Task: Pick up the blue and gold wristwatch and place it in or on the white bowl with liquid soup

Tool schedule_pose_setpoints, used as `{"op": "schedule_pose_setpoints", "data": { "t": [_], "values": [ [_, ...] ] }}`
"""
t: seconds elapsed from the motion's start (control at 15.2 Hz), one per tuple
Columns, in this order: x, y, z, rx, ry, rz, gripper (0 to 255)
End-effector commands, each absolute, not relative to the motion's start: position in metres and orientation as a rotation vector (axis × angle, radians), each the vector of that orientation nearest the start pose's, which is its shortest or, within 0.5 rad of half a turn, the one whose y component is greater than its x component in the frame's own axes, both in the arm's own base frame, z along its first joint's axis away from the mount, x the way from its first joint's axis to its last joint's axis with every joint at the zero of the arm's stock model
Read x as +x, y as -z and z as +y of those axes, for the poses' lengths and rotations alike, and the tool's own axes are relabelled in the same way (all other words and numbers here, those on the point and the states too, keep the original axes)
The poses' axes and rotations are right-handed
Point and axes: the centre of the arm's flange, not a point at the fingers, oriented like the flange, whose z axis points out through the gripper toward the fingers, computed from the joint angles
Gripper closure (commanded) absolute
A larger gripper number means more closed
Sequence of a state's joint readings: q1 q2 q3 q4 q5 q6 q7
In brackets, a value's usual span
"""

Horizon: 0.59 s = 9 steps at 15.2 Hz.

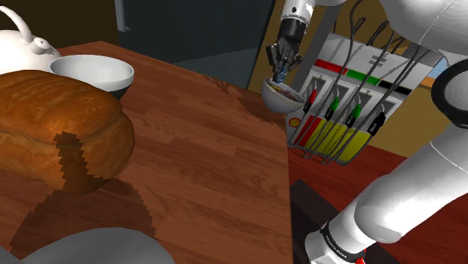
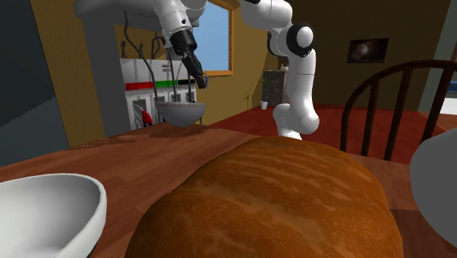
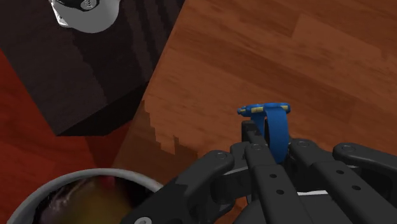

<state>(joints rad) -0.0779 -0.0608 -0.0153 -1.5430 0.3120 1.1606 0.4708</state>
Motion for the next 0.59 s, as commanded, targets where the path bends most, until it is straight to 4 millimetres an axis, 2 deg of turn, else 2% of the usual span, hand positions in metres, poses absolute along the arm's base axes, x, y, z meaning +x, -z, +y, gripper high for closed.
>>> {"op": "schedule_pose_setpoints", "data": {
  "t": [0.0, 0.53],
  "values": [
    [0.495, -0.646, -0.031, -2.771, -0.537, 0.684, 255],
    [0.528, -0.644, -0.131, -2.771, -0.537, 0.684, 255]
  ]
}}
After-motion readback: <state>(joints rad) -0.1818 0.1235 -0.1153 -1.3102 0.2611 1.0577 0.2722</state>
